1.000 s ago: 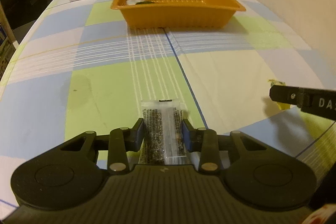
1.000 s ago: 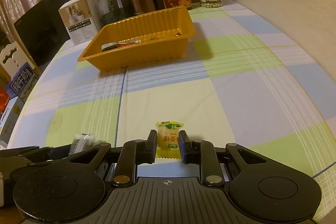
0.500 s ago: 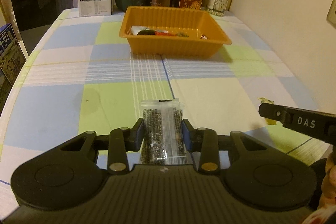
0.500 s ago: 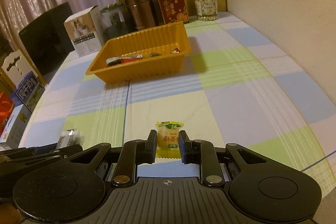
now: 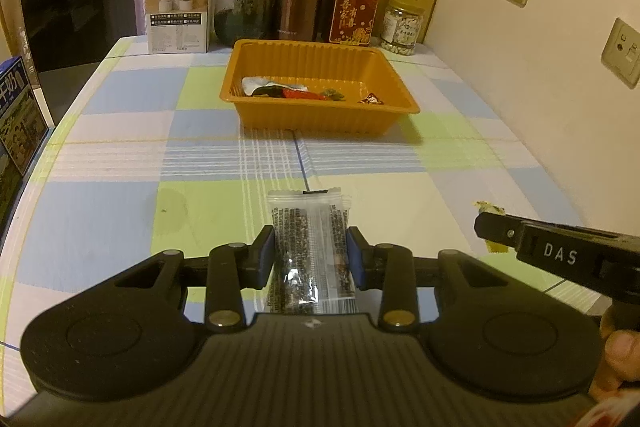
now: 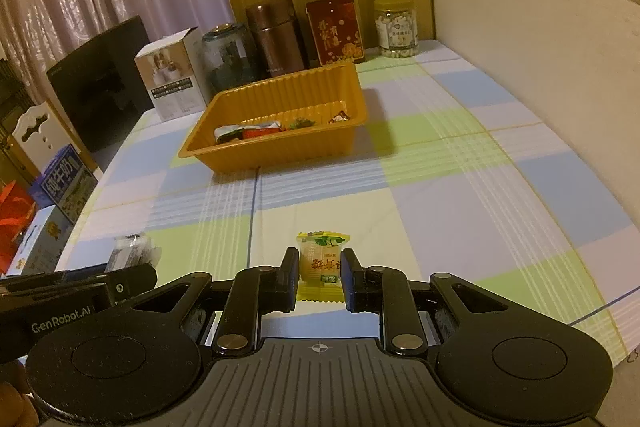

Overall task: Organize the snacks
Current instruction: 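Lift both held snacks and carry them over the orange tray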

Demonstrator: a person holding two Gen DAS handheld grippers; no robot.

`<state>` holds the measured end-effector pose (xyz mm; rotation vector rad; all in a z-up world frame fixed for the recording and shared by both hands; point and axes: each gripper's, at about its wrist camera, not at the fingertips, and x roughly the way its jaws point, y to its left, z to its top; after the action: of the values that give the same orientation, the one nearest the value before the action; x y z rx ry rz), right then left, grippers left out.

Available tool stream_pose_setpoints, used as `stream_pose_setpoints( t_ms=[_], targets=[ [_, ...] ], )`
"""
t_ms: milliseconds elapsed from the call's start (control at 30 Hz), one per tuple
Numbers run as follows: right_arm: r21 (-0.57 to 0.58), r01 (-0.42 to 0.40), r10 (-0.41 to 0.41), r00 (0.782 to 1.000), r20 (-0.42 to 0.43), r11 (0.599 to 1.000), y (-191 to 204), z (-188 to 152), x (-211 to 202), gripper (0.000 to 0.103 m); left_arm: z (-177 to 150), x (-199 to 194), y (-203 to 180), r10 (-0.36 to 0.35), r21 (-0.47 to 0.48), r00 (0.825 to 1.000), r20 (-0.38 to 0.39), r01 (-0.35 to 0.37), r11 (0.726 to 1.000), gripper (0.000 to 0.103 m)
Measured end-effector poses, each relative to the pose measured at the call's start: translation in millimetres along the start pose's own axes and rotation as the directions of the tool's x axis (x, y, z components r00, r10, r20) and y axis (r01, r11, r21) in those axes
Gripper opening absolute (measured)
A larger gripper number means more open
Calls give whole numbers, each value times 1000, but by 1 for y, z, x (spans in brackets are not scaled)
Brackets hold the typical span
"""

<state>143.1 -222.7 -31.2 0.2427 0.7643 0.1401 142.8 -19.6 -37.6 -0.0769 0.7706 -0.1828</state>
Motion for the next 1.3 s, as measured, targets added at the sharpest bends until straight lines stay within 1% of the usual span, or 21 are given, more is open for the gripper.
stream_pose_setpoints(
  t_ms=[333, 633, 1033, 1300],
  targets=[
    [-4, -15, 15, 1000, 9, 1000, -2, 18, 0, 22, 17, 3, -4, -23, -6, 1000, 14, 23, 1000, 34],
    [-24, -24, 25, 999, 27, 999, -2, 50, 11, 22, 50, 17, -5, -56, -20, 998, 32, 57, 998, 34],
    [-67, -39, 41, 999, 33, 997, 3, 107, 49, 22, 111, 51, 7, -77, -40, 996, 46, 79, 996, 34],
    [-86, -49, 50, 999, 18, 995, 1, 136, 80, 22, 137, 77, 14, -72, -34, 997, 39, 74, 997, 34]
  ],
)
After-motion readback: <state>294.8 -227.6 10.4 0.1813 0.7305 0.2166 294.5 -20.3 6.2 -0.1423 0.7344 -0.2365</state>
